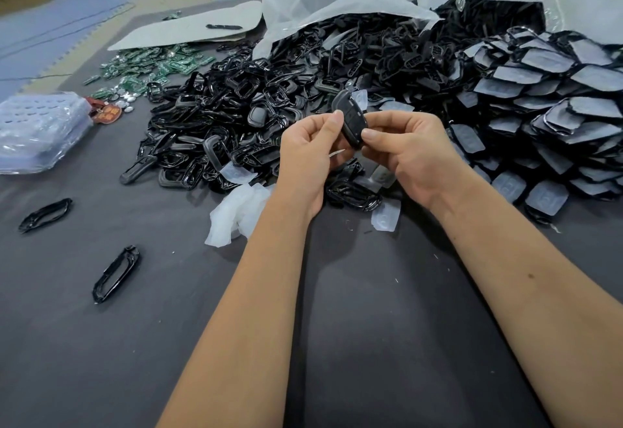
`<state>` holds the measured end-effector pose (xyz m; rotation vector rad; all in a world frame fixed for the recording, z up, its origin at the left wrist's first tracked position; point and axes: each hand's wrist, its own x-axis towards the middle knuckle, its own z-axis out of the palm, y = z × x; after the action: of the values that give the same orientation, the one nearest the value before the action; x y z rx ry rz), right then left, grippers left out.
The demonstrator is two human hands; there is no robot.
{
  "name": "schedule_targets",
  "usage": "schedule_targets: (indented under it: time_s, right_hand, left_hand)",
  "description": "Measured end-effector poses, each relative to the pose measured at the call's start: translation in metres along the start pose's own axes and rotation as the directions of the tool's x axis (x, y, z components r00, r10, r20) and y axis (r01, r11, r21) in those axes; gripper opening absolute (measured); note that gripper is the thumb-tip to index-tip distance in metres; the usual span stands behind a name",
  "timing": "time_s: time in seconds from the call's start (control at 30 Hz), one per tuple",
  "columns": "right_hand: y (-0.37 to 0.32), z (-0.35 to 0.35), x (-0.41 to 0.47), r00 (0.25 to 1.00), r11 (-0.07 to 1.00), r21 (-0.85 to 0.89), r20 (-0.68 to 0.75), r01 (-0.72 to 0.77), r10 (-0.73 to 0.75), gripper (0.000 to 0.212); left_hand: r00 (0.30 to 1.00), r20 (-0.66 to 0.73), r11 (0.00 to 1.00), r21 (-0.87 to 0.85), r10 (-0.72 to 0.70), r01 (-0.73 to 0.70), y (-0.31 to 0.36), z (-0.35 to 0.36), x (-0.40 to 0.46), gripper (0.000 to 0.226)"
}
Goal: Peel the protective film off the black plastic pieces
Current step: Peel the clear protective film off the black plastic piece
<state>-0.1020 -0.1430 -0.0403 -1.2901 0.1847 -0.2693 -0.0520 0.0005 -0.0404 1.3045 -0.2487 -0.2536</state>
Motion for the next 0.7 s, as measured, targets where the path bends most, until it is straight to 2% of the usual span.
schedule_targets:
  time_s: [0.2,0.3,0.5,0.6,0.7]
  right_hand:
    - [0.0002,0.0053,-0.0008,1.0,1.0,0.024,-0.002,-0.017,0.017,0.019]
    - [-0.0021,0.0039,-0.0012,1.0,0.999,0.039,0.016,-0.012,0.012,0.026]
    - [-0.0025,0.0036,-0.0028,0.995,0.997,0.003,0.056,0.081,-0.081,0.031]
    - [-0.0032,0.0048,-0.0034,0.991,0.988,-0.081,0.007,0.13,-0.13,0.032]
    - [-0.0088,0.0025,-0.003,0.961,0.911,-0.334,-0.049,0.241,-0.272,0.03]
  left_hand:
    - [0.999,-0.027,0.999,-0.034,-0.023,0.022,0.0014,-0.0036,0.0017,0.024]
    - [0.999,-0.026,1.0,-0.02,-0.025,0.025,0.0007,-0.0025,0.0016,0.021]
    - [0.998,0.024,0.994,-0.092,-0.055,0.057,0.0007,-0.0053,0.0019,0.022]
    - [0.998,-0.029,0.995,-0.083,-0.054,0.052,-0.0002,-0.0036,0.0018,0.015]
    - [0.997,-0.08,1.0,-0.022,0.008,-0.01,-0.0014,0.0013,0.0006,0.002]
